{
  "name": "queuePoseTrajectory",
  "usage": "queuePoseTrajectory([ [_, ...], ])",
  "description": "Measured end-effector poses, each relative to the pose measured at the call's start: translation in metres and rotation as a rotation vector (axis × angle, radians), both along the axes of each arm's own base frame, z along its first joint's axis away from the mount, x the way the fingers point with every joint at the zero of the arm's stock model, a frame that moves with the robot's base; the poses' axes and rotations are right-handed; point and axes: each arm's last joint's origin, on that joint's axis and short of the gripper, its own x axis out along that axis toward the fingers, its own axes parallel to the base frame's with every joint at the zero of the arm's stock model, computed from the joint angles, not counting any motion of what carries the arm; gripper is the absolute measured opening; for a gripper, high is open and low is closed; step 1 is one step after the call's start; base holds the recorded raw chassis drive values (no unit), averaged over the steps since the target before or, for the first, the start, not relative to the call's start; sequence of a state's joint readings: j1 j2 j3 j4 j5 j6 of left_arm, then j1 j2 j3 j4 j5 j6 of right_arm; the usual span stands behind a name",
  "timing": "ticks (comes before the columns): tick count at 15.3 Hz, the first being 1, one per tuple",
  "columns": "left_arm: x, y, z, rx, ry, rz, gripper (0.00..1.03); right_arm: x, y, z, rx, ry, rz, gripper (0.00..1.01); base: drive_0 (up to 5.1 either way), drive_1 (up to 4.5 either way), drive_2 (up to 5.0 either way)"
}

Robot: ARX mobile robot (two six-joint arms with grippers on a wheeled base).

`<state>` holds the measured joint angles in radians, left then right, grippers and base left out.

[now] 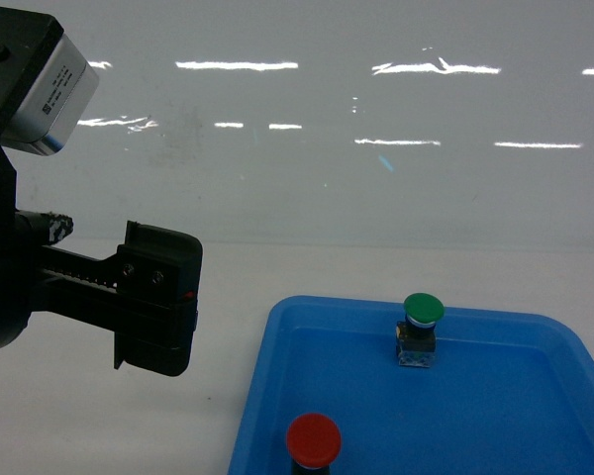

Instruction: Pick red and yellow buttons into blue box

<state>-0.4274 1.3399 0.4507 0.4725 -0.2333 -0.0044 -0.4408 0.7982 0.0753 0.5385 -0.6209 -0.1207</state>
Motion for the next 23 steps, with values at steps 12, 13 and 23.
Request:
queuePoseTrajectory([
  [12,0.000,0.000,0.000,0.001,0.000,0.002,0.98,-0.029,0.003,0.020,-0.036,-0.015,0.058,0.26,0.0,0.00,0.0],
  [13,0.000,0.000,0.000,0.001,0.000,0.002,0.98,-0.029,0.003,0.020,-0.038,-0.015,0.048,0.26,0.0,0.00,0.0],
  [23,0.057,-0.041,-0.013,-0.044,0.264,-0.157,0.98,-0.029,0.003,0.020,-0.039,-0.015,0.048,0.26,0.0,0.00,0.0],
])
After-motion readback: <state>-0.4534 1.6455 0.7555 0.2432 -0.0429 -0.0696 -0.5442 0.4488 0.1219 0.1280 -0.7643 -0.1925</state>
